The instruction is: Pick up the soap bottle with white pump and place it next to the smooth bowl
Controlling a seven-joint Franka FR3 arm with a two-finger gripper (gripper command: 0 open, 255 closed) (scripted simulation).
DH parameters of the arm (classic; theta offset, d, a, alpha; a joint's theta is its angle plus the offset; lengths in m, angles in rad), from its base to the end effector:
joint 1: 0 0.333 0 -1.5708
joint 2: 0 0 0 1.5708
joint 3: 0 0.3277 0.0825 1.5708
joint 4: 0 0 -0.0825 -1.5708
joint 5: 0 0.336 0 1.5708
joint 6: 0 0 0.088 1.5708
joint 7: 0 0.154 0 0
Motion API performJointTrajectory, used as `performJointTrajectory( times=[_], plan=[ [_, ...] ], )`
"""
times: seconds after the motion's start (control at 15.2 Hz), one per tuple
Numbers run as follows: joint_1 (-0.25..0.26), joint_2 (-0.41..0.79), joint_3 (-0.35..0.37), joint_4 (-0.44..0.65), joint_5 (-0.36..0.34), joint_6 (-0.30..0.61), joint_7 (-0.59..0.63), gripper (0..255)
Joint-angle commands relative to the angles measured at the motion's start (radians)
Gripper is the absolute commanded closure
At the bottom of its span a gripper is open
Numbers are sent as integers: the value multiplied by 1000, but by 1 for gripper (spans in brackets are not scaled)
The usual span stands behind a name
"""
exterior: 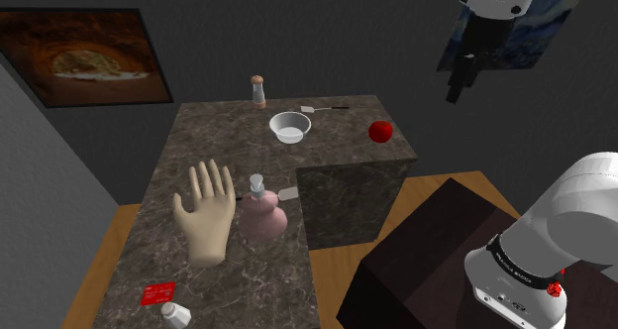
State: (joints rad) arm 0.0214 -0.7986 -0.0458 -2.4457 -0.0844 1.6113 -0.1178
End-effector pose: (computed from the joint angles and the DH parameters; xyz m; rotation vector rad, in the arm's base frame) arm 0.2465 -0.0214 0.5202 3.0871 0.1743 -0.0610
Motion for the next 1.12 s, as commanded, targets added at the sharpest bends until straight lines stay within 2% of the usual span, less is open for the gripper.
performJointTrajectory(
  times=[0.0, 0.53, 1.06],
  plan=[
    [0, 0, 0, 0, 0, 0, 0, 0],
    [57, 166, 133, -14, 93, 177, 168, 0],
    [95, 402, 257, 58, 136, 344, 331, 0]
  ],
)
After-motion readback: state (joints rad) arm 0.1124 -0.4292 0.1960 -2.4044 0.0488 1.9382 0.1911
